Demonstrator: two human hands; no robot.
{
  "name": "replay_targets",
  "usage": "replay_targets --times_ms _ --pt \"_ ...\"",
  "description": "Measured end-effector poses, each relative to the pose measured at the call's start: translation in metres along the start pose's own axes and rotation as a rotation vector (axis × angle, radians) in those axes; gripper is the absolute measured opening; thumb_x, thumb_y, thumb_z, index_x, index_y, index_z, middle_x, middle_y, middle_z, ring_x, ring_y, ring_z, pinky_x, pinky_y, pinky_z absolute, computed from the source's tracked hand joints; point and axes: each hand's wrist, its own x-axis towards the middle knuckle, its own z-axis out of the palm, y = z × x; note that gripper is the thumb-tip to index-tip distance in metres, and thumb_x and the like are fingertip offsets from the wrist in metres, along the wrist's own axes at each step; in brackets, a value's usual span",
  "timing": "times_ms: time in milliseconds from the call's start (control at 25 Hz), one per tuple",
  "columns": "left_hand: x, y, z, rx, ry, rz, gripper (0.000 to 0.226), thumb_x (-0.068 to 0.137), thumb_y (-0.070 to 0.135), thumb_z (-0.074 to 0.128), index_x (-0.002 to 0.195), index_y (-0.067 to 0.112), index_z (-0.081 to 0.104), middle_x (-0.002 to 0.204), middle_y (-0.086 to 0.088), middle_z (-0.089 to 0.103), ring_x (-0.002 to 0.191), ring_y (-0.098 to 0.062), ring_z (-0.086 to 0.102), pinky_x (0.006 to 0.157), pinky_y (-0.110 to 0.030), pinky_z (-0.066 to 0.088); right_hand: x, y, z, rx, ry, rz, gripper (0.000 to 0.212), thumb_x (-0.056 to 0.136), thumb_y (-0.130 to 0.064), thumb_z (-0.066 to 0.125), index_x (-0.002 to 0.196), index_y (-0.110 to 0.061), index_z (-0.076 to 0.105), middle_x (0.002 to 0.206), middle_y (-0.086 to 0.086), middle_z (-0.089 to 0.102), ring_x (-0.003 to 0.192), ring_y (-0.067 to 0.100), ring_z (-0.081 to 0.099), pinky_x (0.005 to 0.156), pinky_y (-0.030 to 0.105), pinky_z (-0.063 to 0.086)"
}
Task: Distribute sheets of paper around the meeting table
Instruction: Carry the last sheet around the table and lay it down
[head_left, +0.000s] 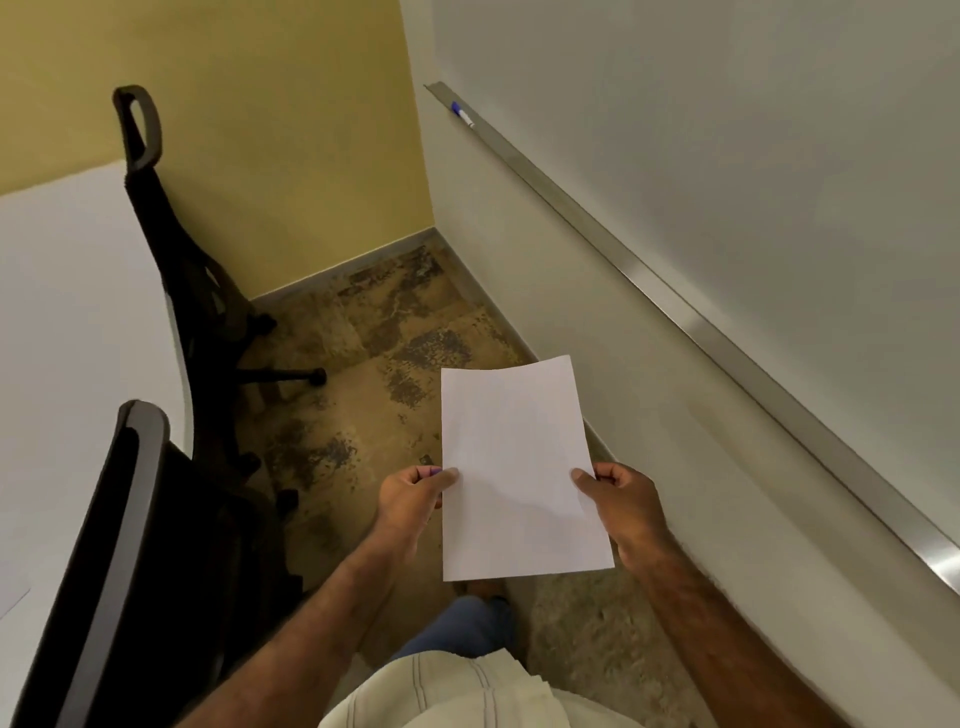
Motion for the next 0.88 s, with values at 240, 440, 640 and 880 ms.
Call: replay_targets --times_ms 240,440,640,880 --pt "0.079 0.060 -0.001 -0.068 0.058 -0.044 0.023 0.094 0.016 0.076 0.106 -0.003 0.074 0.082 -0.002 0.071 0.064 -0.009 0.060 0.045 -0.012 0.047 0.088 -0.078 0.046 -0.068 -0.040 -0.018 0.027 0.093 -0.030 0.082 0.114 -0.014 0.079 0.102 0.003 0.083 0.093 0.026 0.080 0.090 0.046 0.066" --pt "0.136 0.111 -0.012 -0.092 0.120 -0.025 0.022 0.093 0.018 0.077 0.103 -0.001 0.075 0.080 0.000 0.069 0.066 -0.008 0.060 0.045 -0.011 0.046 0.149 -0.151 0.086 -0.124 -0.100 -0.114 0.027 0.093 -0.030 0.083 0.115 -0.014 0.079 0.104 0.000 0.081 0.098 0.022 0.076 0.090 0.037 0.061" --pt "0.183 0.150 -0.023 -0.183 0.201 -0.059 0.022 0.095 0.022 0.075 0.103 0.002 0.074 0.093 -0.002 0.075 0.072 -0.010 0.064 0.057 -0.019 0.048 0.204 -0.211 0.134 -0.189 -0.183 -0.138 0.028 0.094 -0.034 0.081 0.116 -0.016 0.076 0.107 0.002 0.080 0.101 0.027 0.076 0.094 0.043 0.064" --pt "0.239 0.191 -0.042 -0.288 0.361 -0.110 0.019 0.094 0.023 0.076 0.098 0.004 0.074 0.094 -0.003 0.076 0.076 -0.015 0.064 0.061 -0.024 0.048 0.270 -0.281 0.201 -0.276 -0.349 -0.166 0.015 0.095 -0.032 0.081 0.105 -0.022 0.075 0.104 0.001 0.080 0.096 0.026 0.077 0.091 0.044 0.065"
